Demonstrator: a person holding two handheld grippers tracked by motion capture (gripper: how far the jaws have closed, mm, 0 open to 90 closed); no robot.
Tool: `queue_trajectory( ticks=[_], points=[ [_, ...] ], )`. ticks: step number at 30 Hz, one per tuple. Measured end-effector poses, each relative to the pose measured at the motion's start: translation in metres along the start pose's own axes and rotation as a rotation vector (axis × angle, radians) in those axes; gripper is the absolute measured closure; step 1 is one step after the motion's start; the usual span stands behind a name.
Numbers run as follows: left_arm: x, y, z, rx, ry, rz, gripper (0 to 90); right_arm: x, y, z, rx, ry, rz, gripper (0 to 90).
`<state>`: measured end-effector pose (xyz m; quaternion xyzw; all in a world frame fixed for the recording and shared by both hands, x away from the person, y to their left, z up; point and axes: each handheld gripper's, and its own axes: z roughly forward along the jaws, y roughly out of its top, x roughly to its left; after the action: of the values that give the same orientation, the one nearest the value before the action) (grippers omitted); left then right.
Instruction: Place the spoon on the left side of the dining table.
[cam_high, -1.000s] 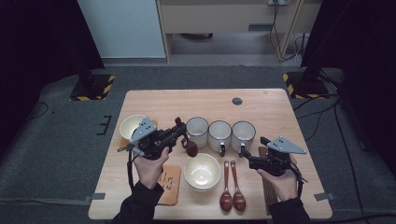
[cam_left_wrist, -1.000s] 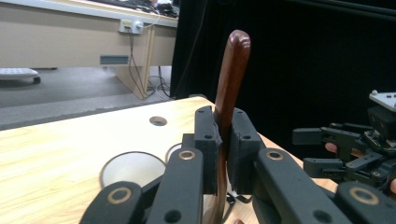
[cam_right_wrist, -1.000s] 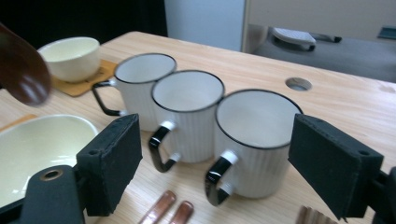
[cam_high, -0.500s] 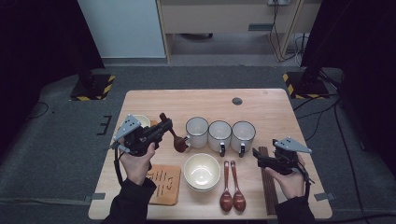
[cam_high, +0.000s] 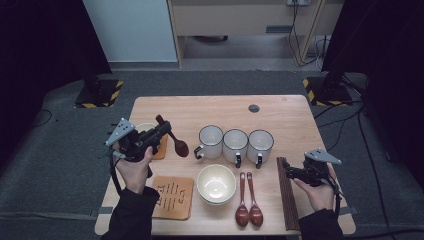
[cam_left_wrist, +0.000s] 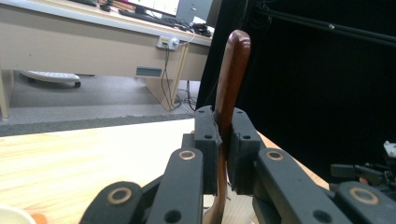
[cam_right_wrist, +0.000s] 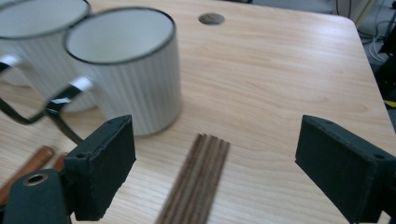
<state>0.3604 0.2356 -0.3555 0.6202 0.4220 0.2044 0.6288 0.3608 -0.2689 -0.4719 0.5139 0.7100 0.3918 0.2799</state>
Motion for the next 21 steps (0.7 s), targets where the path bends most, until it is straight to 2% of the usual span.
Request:
queue_trajectory(
  ticks=[12, 16, 21],
  points=[
    [0.022, 0.003, 0.001, -0.001, 0.048, -0.018, 83.4, -0.022, -0.017, 0.007, 0.059, -0.044, 0.009, 11.6],
    [0.032, 0.004, 0.001, 0.002, 0.067, -0.026, 83.4, -0.027, -0.023, 0.011, 0.079, -0.055, -0.003, 11.5],
    [0.044, 0.005, 0.0, -0.006, 0.091, -0.043, 83.4, -0.034, -0.029, 0.015, 0.104, -0.073, 0.013, 11.4]
  ],
)
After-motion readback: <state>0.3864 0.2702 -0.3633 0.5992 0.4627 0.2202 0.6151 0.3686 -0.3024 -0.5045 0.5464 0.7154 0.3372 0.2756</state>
